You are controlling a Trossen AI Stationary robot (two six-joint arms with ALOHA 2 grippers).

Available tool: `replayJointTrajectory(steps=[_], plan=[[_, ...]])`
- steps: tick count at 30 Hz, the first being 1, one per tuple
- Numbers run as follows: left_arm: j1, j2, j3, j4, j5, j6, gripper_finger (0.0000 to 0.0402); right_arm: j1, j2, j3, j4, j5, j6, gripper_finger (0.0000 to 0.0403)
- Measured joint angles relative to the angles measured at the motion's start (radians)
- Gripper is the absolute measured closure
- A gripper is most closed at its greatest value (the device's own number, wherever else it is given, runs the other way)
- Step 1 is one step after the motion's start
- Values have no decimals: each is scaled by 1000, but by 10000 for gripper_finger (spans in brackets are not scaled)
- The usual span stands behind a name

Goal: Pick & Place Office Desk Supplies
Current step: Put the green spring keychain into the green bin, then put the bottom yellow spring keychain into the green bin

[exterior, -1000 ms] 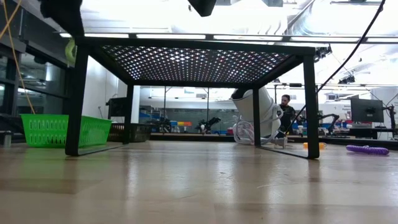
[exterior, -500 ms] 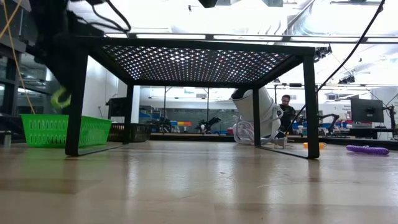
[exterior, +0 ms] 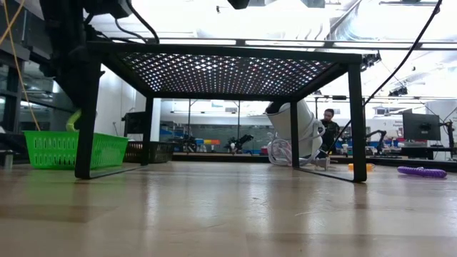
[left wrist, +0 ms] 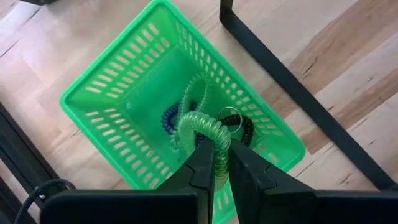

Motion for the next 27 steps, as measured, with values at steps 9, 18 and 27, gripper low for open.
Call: replayJointTrajectory(steps=[9, 18, 27], plan=[[0, 0, 0, -1, 1, 18, 348, 0, 0, 0, 0, 0, 0, 250], [0, 0, 0, -1, 1, 22, 321, 0, 0, 0, 0, 0, 0, 250], [0, -24, 15, -12, 14, 74, 320, 0, 0, 0, 0, 0, 0, 250]])
